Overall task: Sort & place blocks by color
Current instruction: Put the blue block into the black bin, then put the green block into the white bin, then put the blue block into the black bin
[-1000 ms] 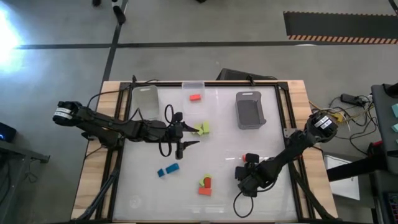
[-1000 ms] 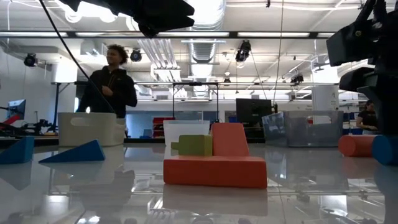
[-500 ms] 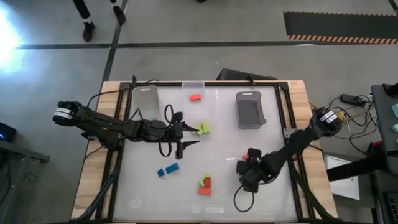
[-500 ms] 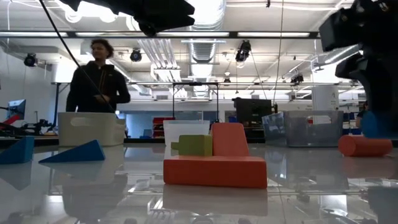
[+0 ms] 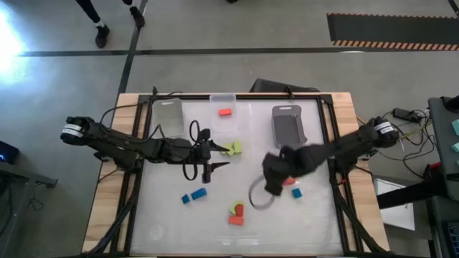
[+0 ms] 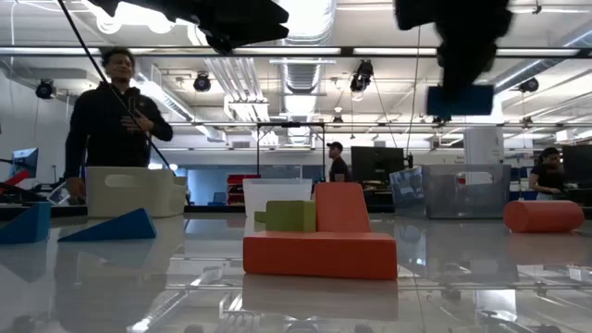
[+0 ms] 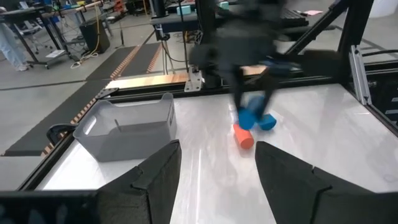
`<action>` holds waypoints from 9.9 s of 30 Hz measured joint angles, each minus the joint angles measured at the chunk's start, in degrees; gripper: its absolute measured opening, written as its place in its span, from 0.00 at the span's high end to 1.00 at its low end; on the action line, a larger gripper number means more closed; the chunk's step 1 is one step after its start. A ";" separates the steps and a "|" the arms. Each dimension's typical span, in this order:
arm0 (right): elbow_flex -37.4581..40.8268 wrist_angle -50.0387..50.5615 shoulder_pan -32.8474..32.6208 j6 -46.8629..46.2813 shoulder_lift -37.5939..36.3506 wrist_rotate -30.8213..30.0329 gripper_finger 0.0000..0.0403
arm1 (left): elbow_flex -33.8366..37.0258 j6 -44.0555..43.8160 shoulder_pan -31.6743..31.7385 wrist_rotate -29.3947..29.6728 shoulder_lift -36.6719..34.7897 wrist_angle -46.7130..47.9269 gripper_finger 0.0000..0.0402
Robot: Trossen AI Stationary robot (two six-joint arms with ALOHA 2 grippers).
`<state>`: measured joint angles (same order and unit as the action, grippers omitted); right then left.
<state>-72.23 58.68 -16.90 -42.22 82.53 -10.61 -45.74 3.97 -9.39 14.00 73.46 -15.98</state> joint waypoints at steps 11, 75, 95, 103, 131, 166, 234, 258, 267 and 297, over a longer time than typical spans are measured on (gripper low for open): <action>-10.73 17.02 24.06 11.05 1.96 1.66 0.70 | -0.39 2.53 0.02 0.38 -1.19 0.05 0.52; 15.78 -9.67 44.69 27.33 -15.85 7.58 0.60 | 1.23 -19.55 -2.41 0.23 -1.58 10.62 0.52; 31.06 -47.68 14.61 22.25 -29.21 0.75 0.67 | 0.73 -38.56 -6.16 0.29 0.54 22.50 0.52; 31.99 -49.19 9.75 23.25 -28.33 -1.64 0.69 | 0.77 -27.59 -5.95 8.74 7.09 15.75 0.52; 32.29 -50.80 4.36 25.92 -26.91 -2.98 0.73 | -1.52 -17.08 4.95 17.99 30.08 -3.88 0.52; 32.31 -50.67 4.36 25.73 -26.91 -3.01 0.75 | -0.65 -20.26 6.05 16.30 32.27 -5.13 0.52; 32.31 -50.45 2.50 23.78 -26.91 -2.99 0.79 | -0.06 -20.29 14.73 21.24 -12.62 45.20 0.68; 32.31 -50.43 2.50 24.19 -26.91 -2.98 0.80 | 0.47 -19.34 47.89 17.55 -1.06 63.00 0.72; 32.31 -50.43 2.50 24.39 -26.91 -2.98 0.79 | 0.12 -18.12 49.18 17.45 6.48 61.74 0.67; 32.31 -50.51 2.50 23.69 -26.91 -3.02 0.82 | -0.73 -28.08 27.31 14.36 -7.50 60.09 0.50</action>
<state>-39.92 8.16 -14.39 -18.52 55.61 -13.63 -46.48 -24.11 17.92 28.36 65.96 44.12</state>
